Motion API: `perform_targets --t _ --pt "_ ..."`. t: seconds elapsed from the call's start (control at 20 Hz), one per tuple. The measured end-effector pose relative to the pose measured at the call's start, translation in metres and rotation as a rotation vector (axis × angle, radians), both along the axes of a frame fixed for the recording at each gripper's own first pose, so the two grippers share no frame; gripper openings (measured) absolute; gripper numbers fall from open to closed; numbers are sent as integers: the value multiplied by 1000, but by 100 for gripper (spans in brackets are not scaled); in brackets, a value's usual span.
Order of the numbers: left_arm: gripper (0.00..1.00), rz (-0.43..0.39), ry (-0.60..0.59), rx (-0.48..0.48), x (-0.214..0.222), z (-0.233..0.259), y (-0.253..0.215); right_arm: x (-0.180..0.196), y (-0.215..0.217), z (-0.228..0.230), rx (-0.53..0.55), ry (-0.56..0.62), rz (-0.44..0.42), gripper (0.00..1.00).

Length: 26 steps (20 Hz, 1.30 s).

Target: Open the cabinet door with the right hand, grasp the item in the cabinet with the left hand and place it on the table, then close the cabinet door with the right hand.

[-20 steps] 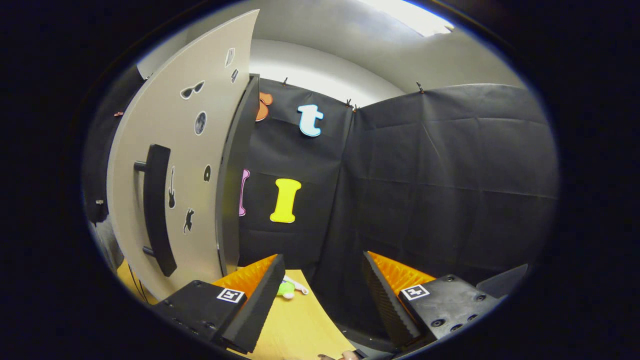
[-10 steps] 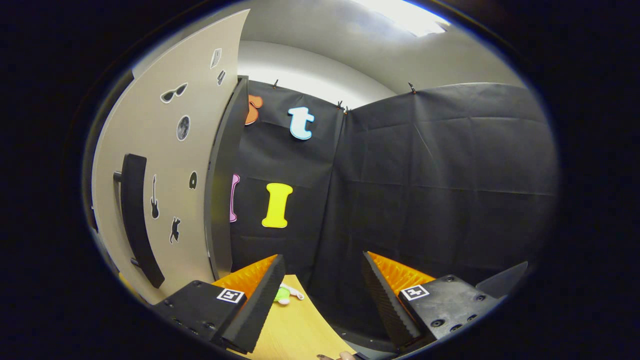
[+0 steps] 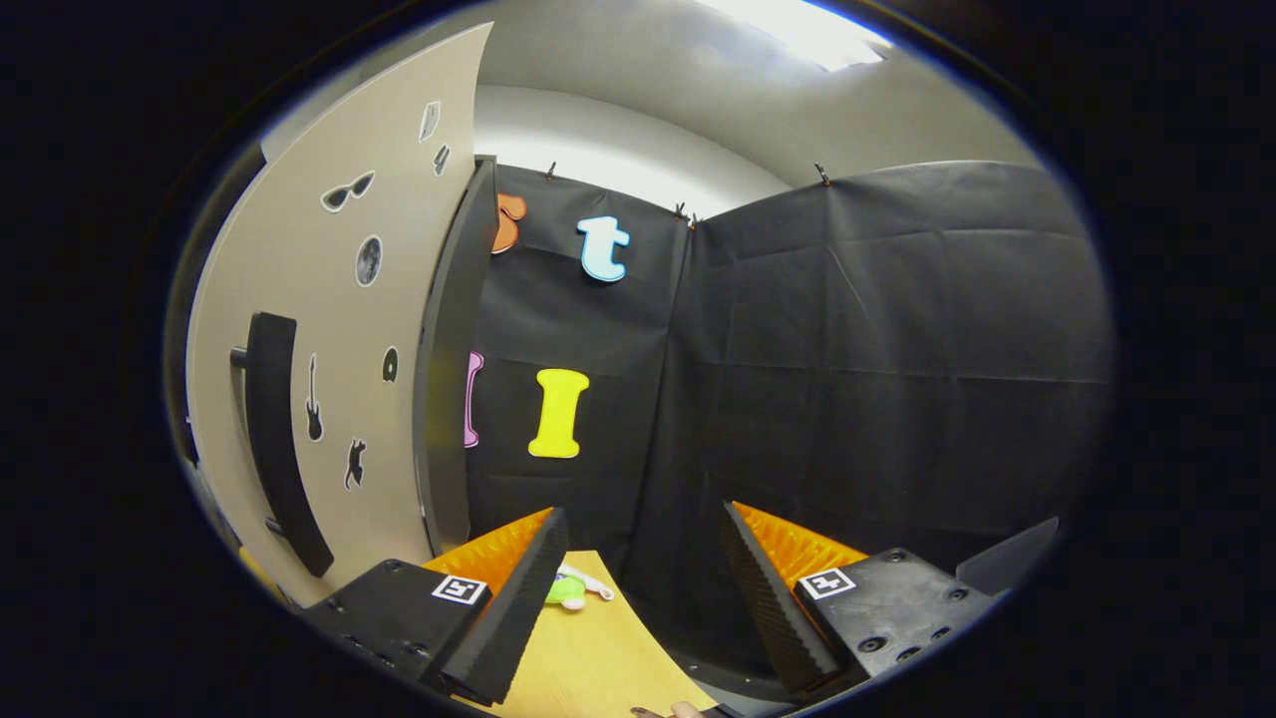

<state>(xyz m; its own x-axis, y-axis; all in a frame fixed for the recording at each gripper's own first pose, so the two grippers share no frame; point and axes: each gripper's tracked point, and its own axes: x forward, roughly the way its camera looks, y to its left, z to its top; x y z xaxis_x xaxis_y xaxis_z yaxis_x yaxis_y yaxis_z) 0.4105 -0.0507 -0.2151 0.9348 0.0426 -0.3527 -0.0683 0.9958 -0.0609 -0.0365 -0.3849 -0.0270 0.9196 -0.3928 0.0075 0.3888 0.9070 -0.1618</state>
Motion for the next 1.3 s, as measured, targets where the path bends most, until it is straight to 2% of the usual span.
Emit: perform_targets --t 0.25,0.4,0.5,0.55,0.6,0.75,0.8,0.85,0.95,1.1,1.3 --pt "25 -5 -81 -2 -40 34 -12 16 7 -2 78 -33 91 97" --pt "25 27 -132 -5 -74 58 -13 26 12 -4 87 -52 153 97" --pt "27 57 -165 -9 -99 72 -15 33 17 -3 19 -61 191 93" --pt "25 77 -170 -9 -112 74 -16 36 23 -4 -20 -60 210 98" --pt "25 98 -178 -3 -128 77 -16 42 32 -7 -47 -58 230 98" --pt "25 149 -190 50 -176 81 -19 46 60 -13 -52 -47 288 98" --pt "23 155 -185 58 -192 80 -23 44 71 -14 -43 -43 308 94" --pt "25 162 -183 53 -208 77 -27 40 81 -12 -40 -48 324 98" --pt "25 146 -187 26 -241 71 -41 26 91 -9 -47 -58 339 98" --pt "25 148 -169 24 -288 49 -45 2 97 -14 -52 -41 305 98" --pt "25 154 -109 -43 -347 4 -56 -41 115 -29 -46 -4 285 98"
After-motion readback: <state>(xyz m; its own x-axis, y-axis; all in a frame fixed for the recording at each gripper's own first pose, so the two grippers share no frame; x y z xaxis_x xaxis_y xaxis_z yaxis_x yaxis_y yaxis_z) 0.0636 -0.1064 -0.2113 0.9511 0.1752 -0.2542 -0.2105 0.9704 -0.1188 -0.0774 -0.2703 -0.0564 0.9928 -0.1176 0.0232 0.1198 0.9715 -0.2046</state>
